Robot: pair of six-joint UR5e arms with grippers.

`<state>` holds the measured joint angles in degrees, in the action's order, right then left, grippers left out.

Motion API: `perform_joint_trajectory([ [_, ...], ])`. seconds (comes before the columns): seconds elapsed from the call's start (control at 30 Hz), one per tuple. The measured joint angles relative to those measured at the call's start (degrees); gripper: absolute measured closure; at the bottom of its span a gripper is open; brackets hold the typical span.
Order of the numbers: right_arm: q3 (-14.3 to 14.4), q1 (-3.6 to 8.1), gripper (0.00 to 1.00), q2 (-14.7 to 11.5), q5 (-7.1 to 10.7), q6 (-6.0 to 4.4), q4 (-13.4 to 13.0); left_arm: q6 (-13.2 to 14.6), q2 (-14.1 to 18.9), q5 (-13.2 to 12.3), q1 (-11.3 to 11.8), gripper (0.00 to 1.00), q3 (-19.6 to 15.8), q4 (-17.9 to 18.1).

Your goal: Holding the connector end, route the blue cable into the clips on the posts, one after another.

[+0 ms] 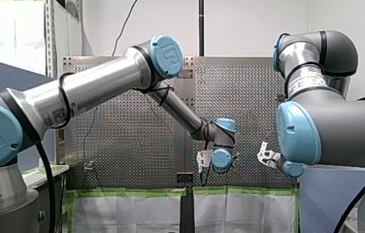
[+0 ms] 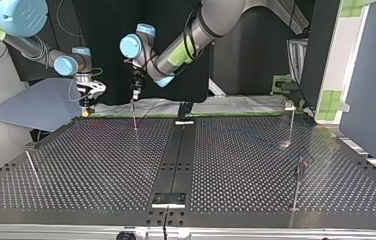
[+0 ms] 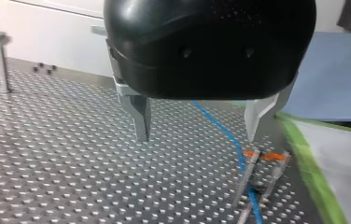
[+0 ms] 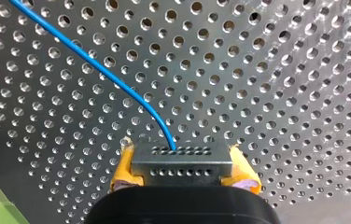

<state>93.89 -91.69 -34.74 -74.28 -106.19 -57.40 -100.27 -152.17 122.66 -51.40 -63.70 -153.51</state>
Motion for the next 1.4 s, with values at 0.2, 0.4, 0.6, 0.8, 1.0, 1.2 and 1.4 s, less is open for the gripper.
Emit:
perform_joint_trajectory([
  [0.2, -0.02, -0.08, 1.00, 0.00, 0.07, -0.02, -0.38, -2.54, 3.15, 0.36, 0.15, 0.00, -3.15, 3.17],
  [0.4, -0.04, -0.11, 1.00, 0.00, 0.09, -0.29, -0.59, -5.08, 6.00, -0.80, 2.11, 0.00, -5.98, 6.01],
  [0.6, -0.04, -0.17, 1.00, 0.01, 0.50, -0.57, -0.59, -7.98, 8.91, -3.57, 4.96, 0.00, -8.92, 8.58],
  [0.8, -0.04, -0.30, 1.00, 0.01, 1.23, -0.61, -0.44, -8.18, 11.72, -6.35, 7.77, 0.00, -11.72, 8.49],
  [1.0, -0.02, -0.16, 1.00, 0.02, 1.31, -0.74, -0.37, -5.65, 14.50, -9.15, 10.54, 0.00, -14.50, 10.52],
  [1.2, -0.20, -0.31, 1.00, 0.03, 1.32, -1.02, -0.66, -3.81, 17.46, -12.10, 12.85, 0.00, -17.47, 13.45],
  [1.4, -0.25, -0.36, 1.00, 0.02, 1.32, -1.05, -0.68, -5.42, 20.15, -14.50, 13.81, 0.00, -20.14, 16.11],
])
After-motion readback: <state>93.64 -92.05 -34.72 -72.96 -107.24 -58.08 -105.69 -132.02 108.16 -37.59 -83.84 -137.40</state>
